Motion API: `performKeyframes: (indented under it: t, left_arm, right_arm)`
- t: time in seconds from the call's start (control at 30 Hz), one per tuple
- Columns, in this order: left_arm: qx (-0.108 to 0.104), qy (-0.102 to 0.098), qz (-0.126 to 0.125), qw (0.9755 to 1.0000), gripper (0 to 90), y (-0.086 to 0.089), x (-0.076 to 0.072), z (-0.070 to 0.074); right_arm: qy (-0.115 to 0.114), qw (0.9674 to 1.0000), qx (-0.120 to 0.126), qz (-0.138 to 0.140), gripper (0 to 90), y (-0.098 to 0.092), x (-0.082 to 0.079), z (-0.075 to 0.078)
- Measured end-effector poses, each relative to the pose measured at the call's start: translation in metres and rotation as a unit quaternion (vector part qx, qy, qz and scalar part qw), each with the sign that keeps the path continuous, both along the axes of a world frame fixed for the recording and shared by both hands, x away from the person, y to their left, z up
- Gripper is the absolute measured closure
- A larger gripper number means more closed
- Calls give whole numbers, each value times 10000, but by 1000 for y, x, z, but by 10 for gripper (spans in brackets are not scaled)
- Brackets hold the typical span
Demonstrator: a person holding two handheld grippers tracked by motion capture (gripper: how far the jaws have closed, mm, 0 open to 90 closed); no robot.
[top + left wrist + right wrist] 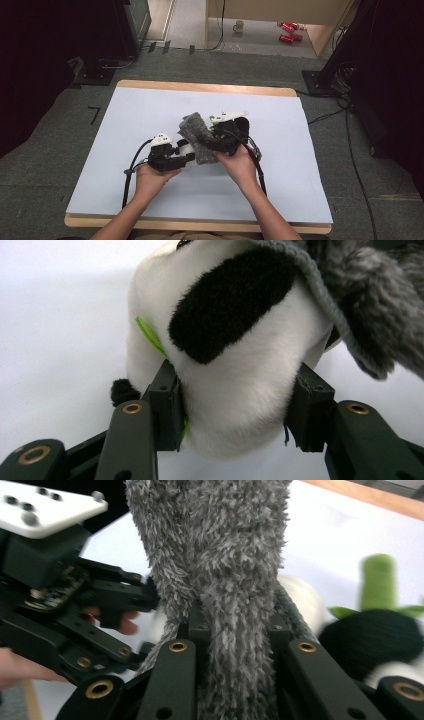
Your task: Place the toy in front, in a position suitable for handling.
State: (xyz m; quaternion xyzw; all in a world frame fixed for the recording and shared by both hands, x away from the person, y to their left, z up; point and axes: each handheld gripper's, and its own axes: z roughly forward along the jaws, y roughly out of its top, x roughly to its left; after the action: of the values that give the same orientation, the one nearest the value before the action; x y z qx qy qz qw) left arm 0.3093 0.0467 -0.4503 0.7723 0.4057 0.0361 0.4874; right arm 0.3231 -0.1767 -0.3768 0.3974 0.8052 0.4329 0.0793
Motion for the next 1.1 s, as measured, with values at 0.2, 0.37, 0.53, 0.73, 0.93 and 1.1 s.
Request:
performKeyframes:
  t: [0.2,0.37,0.53,0.73,0.93,1.1]
  left_arm:
    - [-50,85,-156,9998,495,4,8,0]
    - [-13,139,-262,9996,496,6,15,1]
    - [3,218,-372,9991,496,8,23,2]
    - [98,197,-491,9986,495,8,31,4]
    - [52,334,-532,9980,496,11,36,5]
    - [18,353,-540,9979,495,11,38,5]
  right_arm:
    - [-17,9991,-225,-350,754,-23,4,-1]
    - [14,9984,-142,-555,758,-40,4,3]
    - [-19,9954,-31,-958,756,-66,3,8]
    - [142,9922,351,-1188,758,-95,4,5]
    - [78,9887,230,-1482,758,-113,1,8]
    - [143,9865,262,-1613,760,-124,0,5]
